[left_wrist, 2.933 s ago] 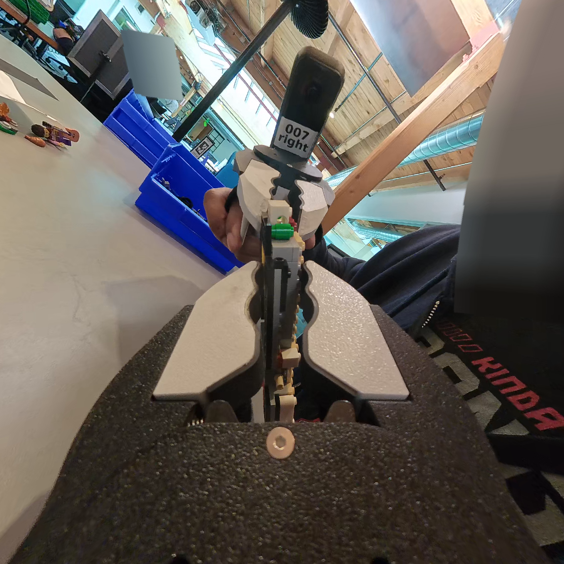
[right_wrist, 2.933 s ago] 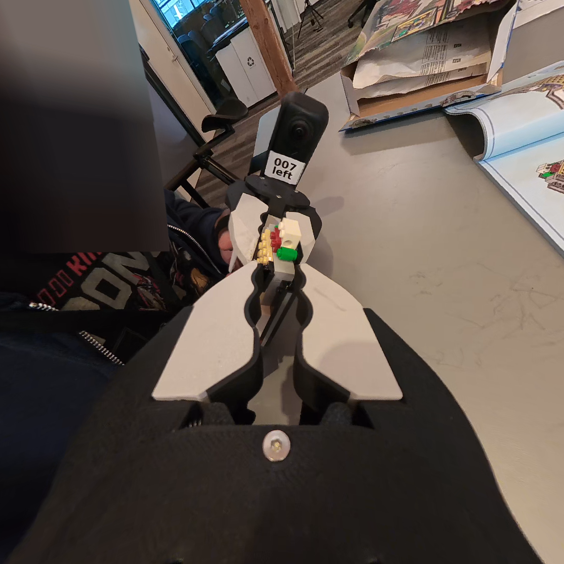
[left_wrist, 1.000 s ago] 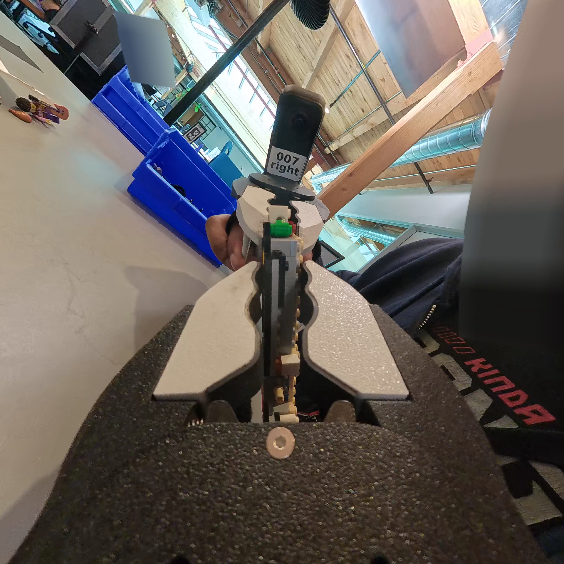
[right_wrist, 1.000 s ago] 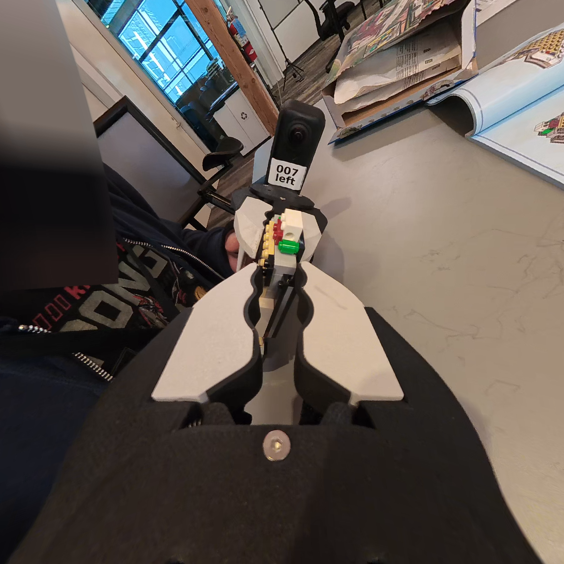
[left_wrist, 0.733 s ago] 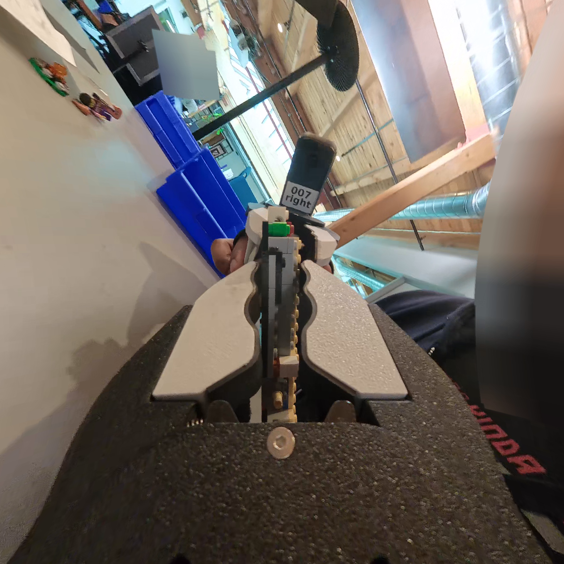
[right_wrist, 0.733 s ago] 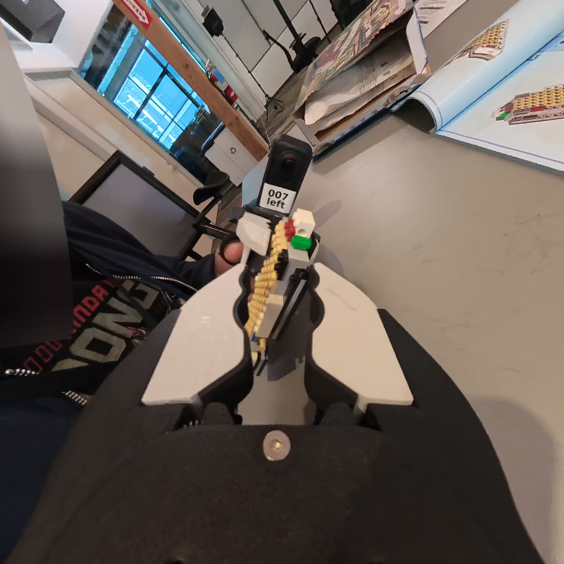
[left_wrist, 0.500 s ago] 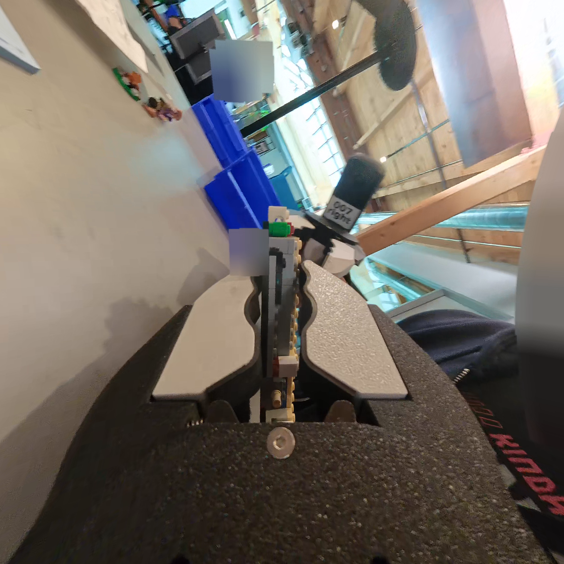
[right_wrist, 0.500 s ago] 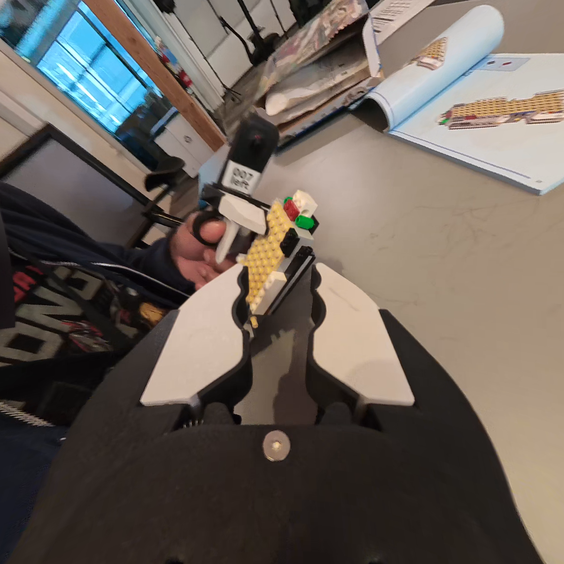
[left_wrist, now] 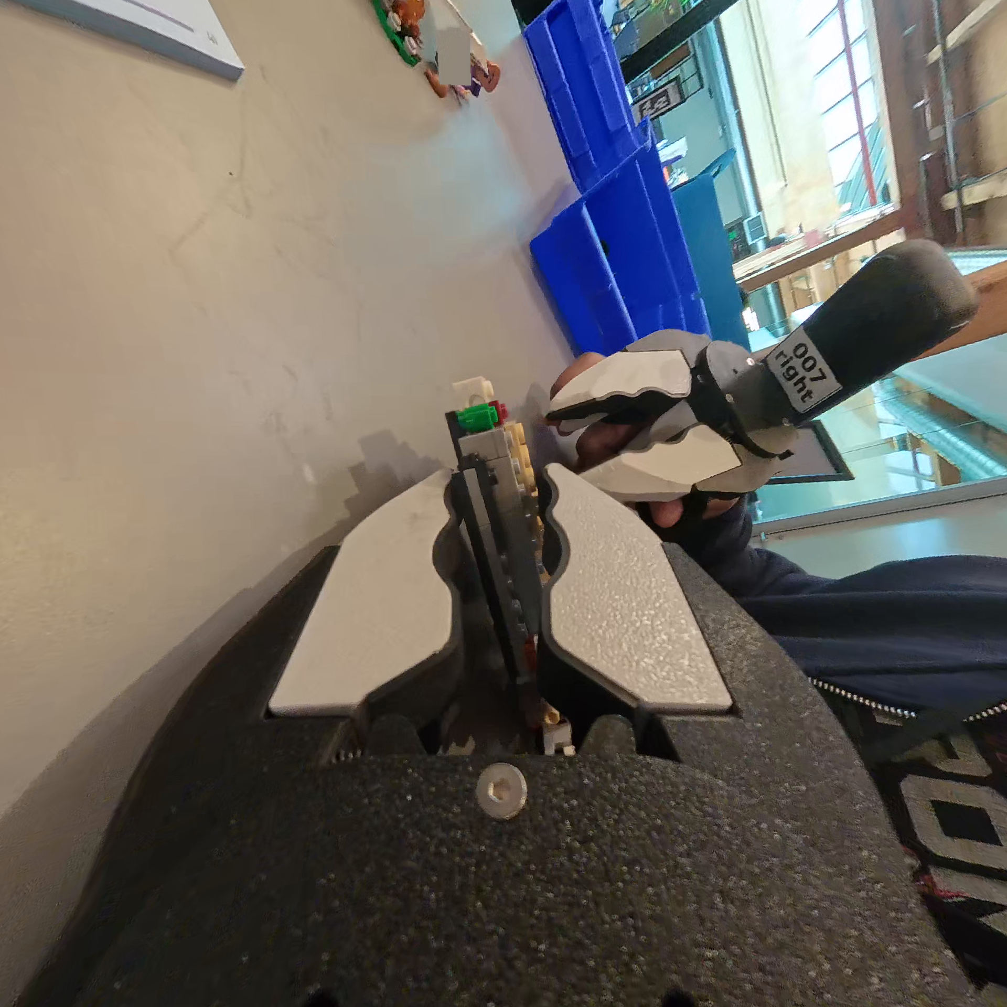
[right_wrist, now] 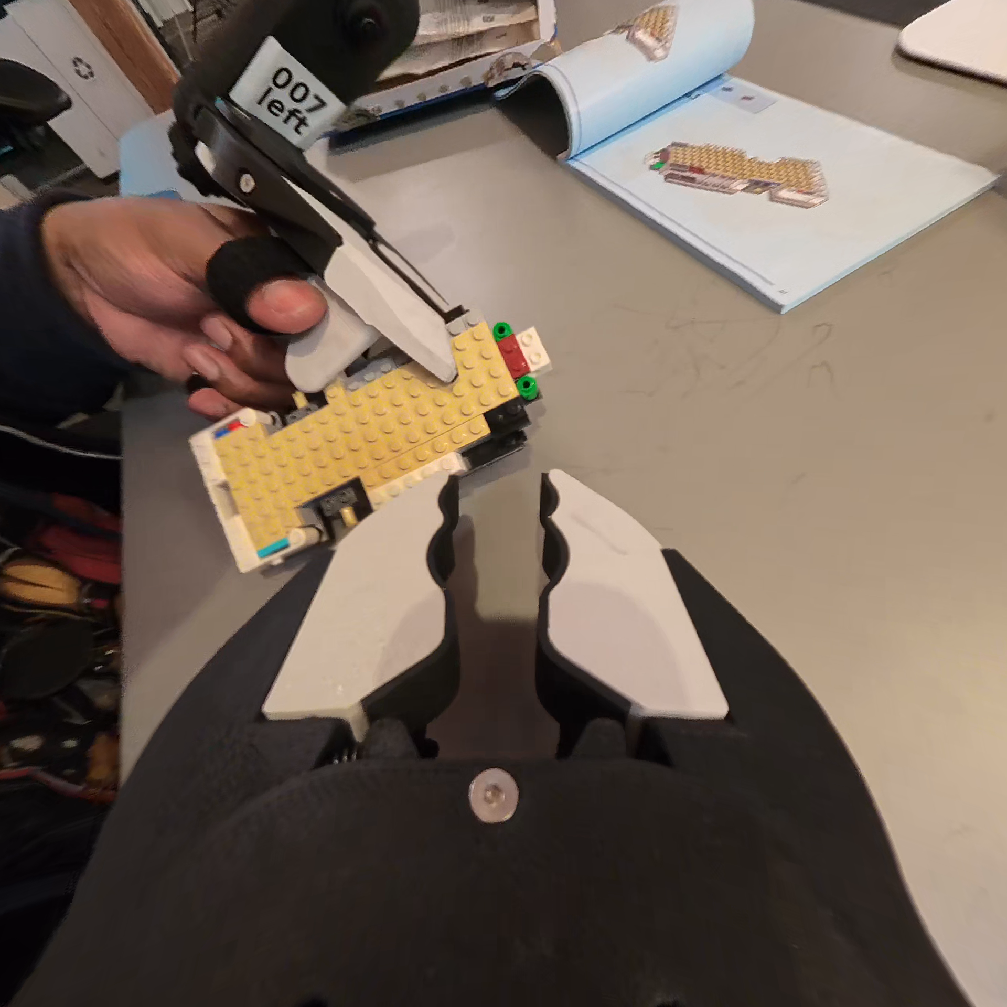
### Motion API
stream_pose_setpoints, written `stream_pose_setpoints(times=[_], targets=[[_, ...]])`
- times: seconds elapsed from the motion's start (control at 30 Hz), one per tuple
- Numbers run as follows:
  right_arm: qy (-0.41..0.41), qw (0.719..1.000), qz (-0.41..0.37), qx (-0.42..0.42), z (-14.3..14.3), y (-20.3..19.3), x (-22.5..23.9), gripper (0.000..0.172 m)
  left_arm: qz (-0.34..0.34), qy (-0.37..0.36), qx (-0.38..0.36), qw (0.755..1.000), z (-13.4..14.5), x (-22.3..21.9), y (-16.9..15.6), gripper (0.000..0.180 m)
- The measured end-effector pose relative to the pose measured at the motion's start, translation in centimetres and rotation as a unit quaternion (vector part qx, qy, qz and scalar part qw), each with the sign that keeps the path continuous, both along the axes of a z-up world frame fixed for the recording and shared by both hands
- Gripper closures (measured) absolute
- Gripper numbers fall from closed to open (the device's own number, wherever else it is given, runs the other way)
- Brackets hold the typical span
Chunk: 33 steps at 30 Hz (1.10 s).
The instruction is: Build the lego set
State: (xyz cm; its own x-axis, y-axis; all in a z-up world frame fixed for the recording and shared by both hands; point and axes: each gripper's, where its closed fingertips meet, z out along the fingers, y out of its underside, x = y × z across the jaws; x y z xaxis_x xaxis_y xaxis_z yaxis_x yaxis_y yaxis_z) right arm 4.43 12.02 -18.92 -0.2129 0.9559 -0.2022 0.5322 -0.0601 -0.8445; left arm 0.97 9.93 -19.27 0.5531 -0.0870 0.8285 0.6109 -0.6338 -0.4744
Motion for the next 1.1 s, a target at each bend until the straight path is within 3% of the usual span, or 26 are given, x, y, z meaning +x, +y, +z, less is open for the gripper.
stream_pose_setpoints(times=[0.37,0.63,0.83,0.97,1.1], targets=[[0.056,0.997,-0.023,-0.040,1.7,1.7,0.7,0.149,-0.002,0.178,-0.045,0.983,-1.6,-1.3,1.2,0.128],[0.045,0.997,-0.028,-0.050,1.4,1.8,0.5,0.150,-0.043,0.326,-0.052,0.943,-2.1,-2.5,0.7,0.099],[0.037,0.997,-0.024,-0.058,1.2,1.7,0.5,0.160,-0.018,0.343,0.049,0.938,0.7,-4.3,1.4,0.093],[0.021,0.999,-0.003,-0.043,0.7,0.4,0.9,0.160,0.036,0.353,0.083,0.931,1.1,-8.2,2.1,0.107],[0.011,0.999,0.022,-0.031,0.5,-1.6,2.7,0.161,0.044,0.295,0.113,0.948,2.0,-8.9,2.1,0.114]])
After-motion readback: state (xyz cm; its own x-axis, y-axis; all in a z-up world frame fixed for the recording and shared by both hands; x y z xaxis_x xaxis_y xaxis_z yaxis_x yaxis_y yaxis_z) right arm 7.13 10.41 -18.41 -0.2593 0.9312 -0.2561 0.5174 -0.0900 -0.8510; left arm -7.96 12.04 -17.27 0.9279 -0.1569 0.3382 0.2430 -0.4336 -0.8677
